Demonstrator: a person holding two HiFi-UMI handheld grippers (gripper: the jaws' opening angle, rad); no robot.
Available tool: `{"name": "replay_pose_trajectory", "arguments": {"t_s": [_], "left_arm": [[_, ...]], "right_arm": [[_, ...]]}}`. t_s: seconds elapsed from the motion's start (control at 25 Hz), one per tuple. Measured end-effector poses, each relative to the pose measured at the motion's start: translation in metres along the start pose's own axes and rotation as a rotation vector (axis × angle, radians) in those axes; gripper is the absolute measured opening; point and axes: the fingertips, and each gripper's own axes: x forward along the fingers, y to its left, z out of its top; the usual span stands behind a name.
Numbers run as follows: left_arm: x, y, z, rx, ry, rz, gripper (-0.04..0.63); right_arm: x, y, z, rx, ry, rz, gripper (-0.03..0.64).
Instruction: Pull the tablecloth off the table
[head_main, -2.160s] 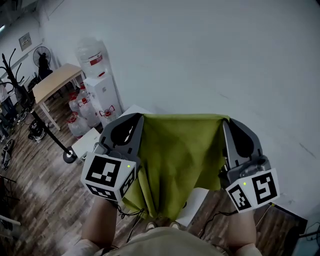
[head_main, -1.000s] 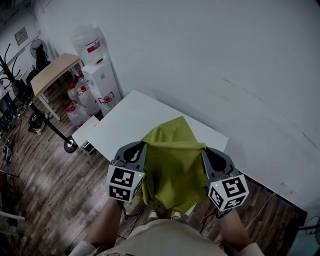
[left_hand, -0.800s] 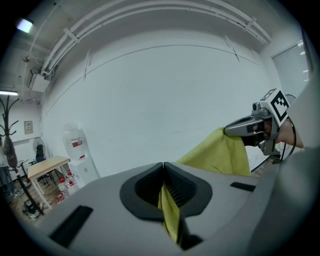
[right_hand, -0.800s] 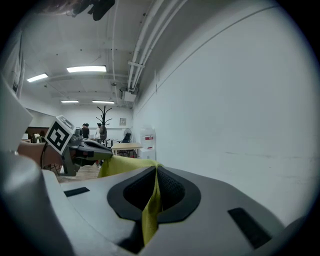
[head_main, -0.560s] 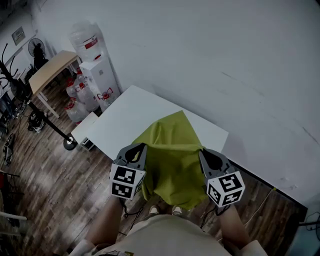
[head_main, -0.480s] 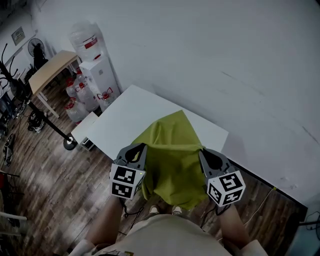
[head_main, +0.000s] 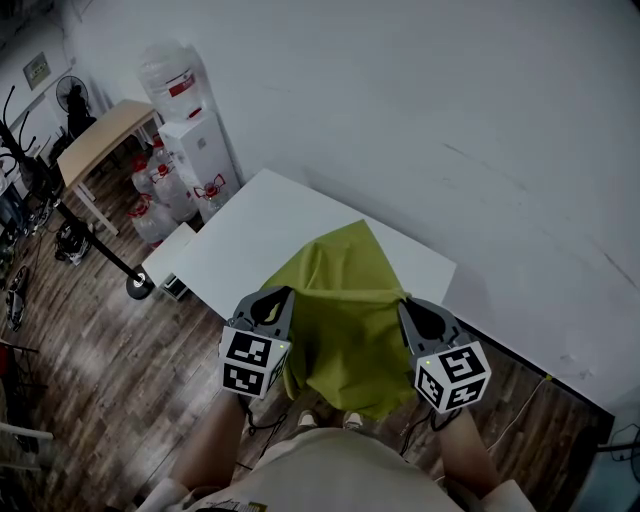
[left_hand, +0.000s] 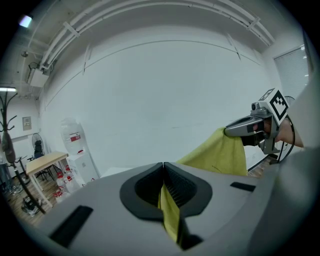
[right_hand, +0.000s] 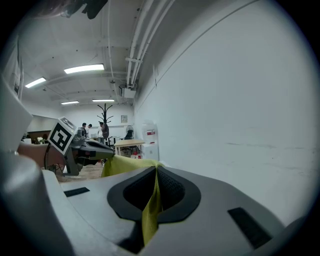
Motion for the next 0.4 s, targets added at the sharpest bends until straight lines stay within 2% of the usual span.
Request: {"name": "replay_pose_trajectory", "arguments": {"t_s": [0.4], "left_arm": [[0.0015,-0.0016,0.0042,0.004,0.005,-0.011,0.020]], "right_arm": [[-0.0004,-0.0027,0.0016,0.011,0.003,0.008,0.031]]}}
